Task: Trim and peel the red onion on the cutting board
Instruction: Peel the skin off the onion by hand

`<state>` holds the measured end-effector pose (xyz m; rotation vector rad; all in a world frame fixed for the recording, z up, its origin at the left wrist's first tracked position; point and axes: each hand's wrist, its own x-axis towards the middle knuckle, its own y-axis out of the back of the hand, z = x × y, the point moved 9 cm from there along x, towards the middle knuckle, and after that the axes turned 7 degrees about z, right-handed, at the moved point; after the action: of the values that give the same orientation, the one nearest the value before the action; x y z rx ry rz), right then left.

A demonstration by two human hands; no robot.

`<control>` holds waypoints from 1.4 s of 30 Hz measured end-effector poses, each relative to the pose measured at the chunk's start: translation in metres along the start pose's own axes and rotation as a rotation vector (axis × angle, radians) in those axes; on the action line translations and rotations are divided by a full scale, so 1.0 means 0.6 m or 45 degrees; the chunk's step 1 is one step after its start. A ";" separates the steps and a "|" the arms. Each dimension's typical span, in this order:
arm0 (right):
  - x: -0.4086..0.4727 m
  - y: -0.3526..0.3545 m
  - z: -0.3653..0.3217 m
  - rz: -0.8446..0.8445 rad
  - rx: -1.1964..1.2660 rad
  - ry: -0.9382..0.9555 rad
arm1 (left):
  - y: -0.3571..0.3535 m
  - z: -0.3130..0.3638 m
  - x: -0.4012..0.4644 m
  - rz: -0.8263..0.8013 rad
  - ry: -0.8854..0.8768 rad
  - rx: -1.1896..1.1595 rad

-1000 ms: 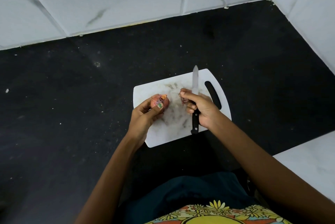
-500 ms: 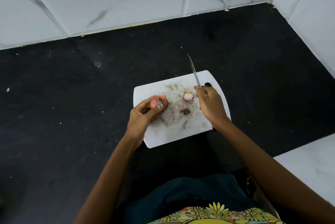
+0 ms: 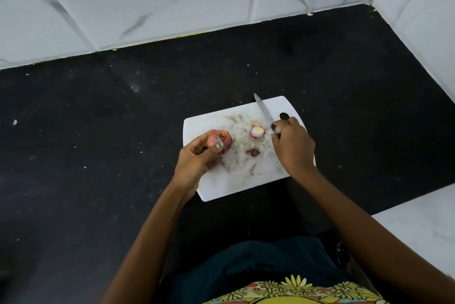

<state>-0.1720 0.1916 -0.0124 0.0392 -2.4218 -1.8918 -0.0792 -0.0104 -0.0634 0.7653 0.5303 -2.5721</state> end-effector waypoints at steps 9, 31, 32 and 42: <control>0.008 0.023 -0.017 0.020 0.595 0.029 | -0.009 0.002 -0.001 -0.071 0.013 -0.048; -0.045 0.049 -0.105 -0.390 1.292 0.049 | -0.041 0.037 -0.044 -0.292 -0.056 0.020; -0.046 0.048 -0.105 -0.393 1.291 0.039 | -0.040 0.035 -0.044 -0.286 -0.052 0.023; -0.068 0.018 -0.083 -0.526 1.728 -0.565 | -0.043 0.021 -0.048 -0.281 0.011 -0.034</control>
<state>-0.1277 0.1486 0.0084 0.2053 -3.6554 0.0936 -0.0747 0.0132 -0.0305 0.7465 0.6857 -2.7574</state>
